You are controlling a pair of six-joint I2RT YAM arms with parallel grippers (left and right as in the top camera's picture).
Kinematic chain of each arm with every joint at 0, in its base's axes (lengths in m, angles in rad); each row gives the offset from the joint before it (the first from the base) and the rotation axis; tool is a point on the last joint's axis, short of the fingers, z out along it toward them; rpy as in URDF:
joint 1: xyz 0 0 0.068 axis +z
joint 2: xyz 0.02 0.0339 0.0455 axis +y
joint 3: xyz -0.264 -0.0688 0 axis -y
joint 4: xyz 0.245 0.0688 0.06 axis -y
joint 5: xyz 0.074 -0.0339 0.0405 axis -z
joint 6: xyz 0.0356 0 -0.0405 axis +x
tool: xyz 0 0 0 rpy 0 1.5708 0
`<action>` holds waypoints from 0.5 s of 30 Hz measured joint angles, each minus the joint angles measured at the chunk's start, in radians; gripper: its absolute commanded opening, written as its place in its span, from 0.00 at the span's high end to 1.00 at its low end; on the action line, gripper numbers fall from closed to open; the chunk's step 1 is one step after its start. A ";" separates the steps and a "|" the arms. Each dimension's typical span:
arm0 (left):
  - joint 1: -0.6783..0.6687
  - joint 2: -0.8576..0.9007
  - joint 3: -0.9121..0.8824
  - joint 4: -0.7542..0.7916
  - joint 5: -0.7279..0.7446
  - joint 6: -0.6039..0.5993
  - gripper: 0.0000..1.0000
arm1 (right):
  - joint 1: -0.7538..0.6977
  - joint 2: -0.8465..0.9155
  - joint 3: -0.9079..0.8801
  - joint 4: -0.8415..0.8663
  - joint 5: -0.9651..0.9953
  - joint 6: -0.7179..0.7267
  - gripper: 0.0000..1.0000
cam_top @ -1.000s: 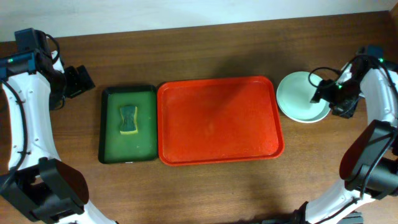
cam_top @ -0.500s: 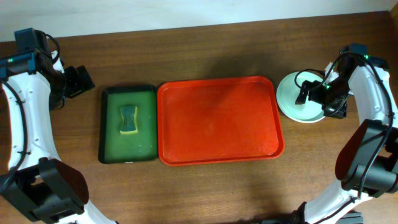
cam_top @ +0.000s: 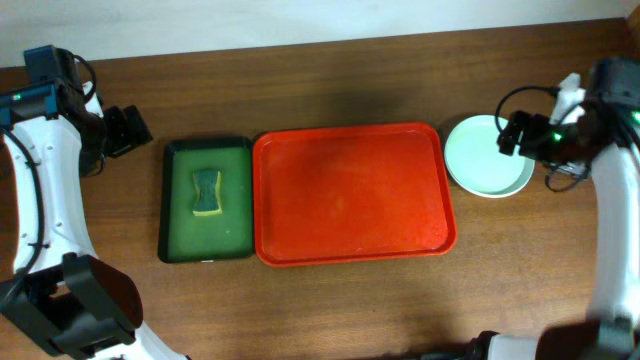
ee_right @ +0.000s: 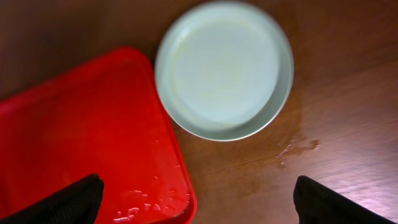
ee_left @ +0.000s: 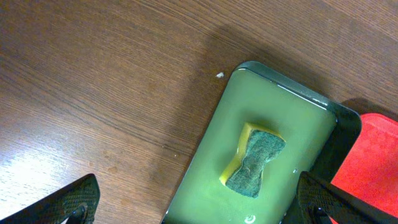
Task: Clean dirty plates on tray and stack at the side
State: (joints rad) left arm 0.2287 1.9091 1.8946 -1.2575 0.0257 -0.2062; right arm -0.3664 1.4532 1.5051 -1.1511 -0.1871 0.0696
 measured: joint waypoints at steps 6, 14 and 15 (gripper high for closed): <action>0.000 0.000 0.000 0.000 0.000 0.000 0.01 | 0.103 -0.415 0.000 0.000 -0.003 0.001 0.02; 0.000 0.000 0.000 0.000 0.000 0.000 0.01 | 0.247 -0.819 0.003 -0.063 -0.014 -0.003 0.01; 0.000 0.000 0.000 -0.001 0.000 0.000 0.01 | 0.250 -0.836 0.003 -0.077 -0.013 -0.003 0.02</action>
State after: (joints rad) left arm 0.2287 1.9091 1.8946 -1.2583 0.0257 -0.2066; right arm -0.1165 0.6174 1.5085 -1.2285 -0.2001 0.0669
